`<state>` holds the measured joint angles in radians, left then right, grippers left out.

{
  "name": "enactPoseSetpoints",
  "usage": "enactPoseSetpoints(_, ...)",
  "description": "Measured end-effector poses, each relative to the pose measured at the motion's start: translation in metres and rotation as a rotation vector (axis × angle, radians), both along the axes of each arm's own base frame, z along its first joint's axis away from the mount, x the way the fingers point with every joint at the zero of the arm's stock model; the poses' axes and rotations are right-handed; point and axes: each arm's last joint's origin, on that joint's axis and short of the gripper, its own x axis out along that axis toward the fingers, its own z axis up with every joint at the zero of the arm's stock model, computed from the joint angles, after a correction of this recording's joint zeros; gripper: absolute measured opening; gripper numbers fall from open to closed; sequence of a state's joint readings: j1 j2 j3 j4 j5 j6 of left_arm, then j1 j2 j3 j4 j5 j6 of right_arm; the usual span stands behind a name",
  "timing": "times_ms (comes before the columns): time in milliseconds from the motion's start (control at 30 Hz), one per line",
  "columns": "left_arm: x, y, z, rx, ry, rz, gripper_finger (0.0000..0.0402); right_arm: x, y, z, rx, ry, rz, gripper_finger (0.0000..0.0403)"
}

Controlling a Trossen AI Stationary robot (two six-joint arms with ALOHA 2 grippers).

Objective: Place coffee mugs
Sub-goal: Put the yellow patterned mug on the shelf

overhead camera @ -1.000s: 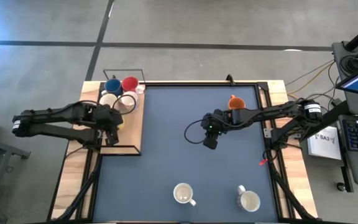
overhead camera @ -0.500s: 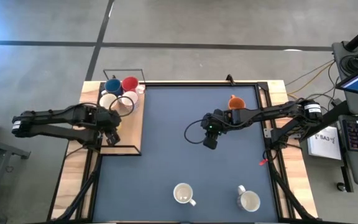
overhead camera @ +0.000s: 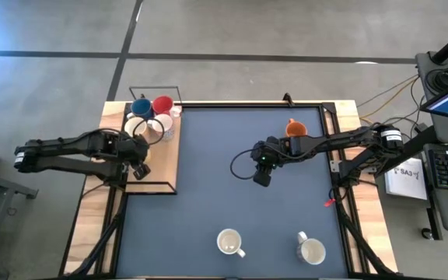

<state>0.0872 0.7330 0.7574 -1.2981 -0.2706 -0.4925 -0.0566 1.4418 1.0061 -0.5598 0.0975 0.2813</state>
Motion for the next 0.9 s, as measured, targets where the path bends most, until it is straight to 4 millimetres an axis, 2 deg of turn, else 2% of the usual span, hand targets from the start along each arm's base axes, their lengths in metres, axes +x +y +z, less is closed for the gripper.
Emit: enactPoseSetpoints(900, 0.0020, -0.0003, -0.0020, -0.030, 0.012, 0.038, 0.0022, 0.0000, -0.0001, 0.0000, 0.000, 0.000, 0.000, 0.0094)
